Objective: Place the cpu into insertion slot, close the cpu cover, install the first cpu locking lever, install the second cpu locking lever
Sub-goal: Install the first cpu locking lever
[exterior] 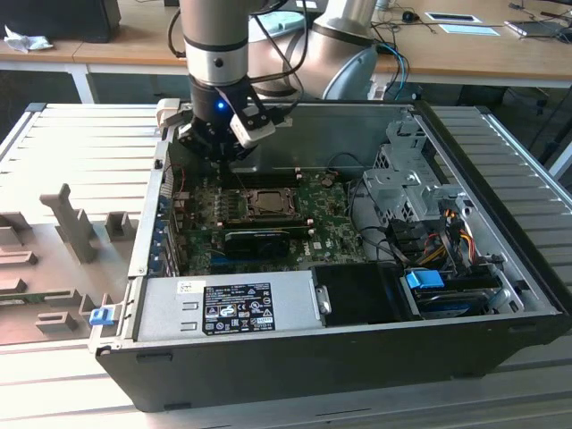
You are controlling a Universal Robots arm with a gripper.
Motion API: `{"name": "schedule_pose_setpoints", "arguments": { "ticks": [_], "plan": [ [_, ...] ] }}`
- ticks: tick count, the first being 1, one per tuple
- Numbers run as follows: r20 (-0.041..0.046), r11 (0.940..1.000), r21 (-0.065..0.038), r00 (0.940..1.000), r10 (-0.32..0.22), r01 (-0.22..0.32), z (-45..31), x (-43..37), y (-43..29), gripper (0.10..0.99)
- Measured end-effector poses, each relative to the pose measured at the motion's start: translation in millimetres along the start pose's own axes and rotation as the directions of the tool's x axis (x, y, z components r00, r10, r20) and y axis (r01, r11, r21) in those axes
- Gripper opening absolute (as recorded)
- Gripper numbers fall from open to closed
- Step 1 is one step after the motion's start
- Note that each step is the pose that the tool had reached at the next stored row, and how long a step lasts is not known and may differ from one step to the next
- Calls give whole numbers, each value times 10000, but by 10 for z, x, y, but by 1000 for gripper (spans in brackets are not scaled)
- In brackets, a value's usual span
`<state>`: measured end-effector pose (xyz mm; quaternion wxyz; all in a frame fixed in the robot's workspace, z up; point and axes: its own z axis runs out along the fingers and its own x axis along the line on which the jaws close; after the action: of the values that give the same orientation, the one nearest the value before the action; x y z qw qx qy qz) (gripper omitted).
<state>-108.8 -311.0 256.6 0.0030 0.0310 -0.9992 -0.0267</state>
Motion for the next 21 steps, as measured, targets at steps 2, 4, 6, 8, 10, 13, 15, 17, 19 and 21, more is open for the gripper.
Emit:
{"name": "schedule_pose_setpoints", "arguments": {
  "ticks": [2, 4, 6, 8, 10, 13, 15, 17, 19, 21],
  "plan": [
    [3, 10000, -37, 10000, 0, 0, 12, 6, 57, 106],
    [4, 10000, -64, 10000, 1, -1, 22, 7, 117, 106],
    [5, 10000, -68, 10000, -1, 1, 30, 3, 175, 106],
    [4, 10000, -67, 10000, 0, 0, 32, -8, 202, 106],
    [4, 10000, -68, 10000, 0, 0, 32, -102, 202, 106],
    [4, 10000, -67, 10000, 0, 0, 35, -262, 192, 106],
    [9, 10000, -97, 10000, -1, 2, 61, -328, 187, 106],
    [12, 9999, -163, 10000, -1, 1, 75, -332, 184, 106],
    [71, 9997, -236, 10000, -4, 5, 103, -352, 174, 106],
    [71, 9997, -241, 10000, -5, 6, 148, -453, 166, 106]
  ]
}}
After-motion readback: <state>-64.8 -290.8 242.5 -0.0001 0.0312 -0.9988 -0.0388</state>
